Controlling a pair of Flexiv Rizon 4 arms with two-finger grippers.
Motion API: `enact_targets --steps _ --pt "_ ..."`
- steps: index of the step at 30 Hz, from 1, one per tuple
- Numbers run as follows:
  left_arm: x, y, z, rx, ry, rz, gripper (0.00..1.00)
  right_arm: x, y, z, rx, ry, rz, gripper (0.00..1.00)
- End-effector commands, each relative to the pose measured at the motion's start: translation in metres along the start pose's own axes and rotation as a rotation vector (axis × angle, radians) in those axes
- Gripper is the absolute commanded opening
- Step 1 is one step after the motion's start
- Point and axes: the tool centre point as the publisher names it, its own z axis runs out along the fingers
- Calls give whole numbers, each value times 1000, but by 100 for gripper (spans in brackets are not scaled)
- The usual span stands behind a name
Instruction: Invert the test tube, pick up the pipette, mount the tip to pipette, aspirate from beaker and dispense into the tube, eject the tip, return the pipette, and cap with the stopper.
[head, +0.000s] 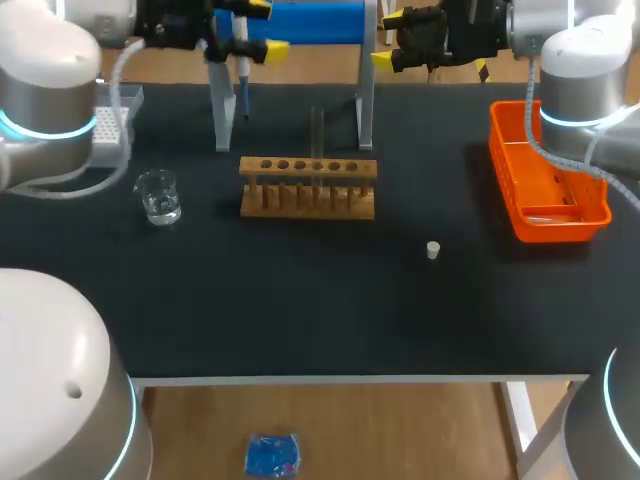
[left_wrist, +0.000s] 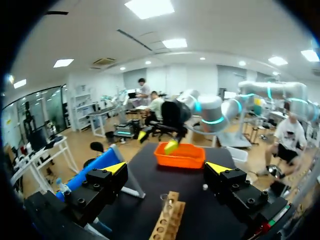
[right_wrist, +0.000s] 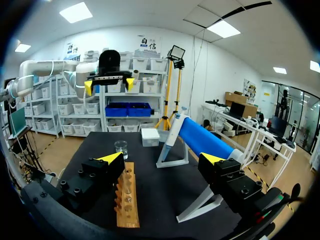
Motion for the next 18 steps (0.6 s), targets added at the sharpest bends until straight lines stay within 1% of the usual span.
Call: enact_targets --steps 1,3,4,6,7,9,10,12,16,18 --pt "12 27 -30 47 120 23 100 0 1 0 2 0 0 100" --pt "21 40 -30 81 26 3 100 0 1 0 2 0 0 100" --pt "25 46 -30 69 -32 0 100 0 1 0 2 0 0 100" --pt "33 59 -31 100 -122 -5 100 0 1 0 2 0 0 100" --pt "35 62 -30 83 -153 -7 100 0 1 0 2 0 0 100" --pt "40 69 -31 98 -221 -13 100 0 1 0 2 0 0 100" --pt "43 69 -30 95 -262 -10 100 0 1 0 2 0 0 100" --pt "48 71 -32 116 -339 -12 100 0 1 0 2 0 0 100" --pt "56 71 -27 122 -405 -18 100 0 1 0 2 0 0 100" --pt "59 71 -24 133 -418 -27 100 0 1 0 2 0 0 100"
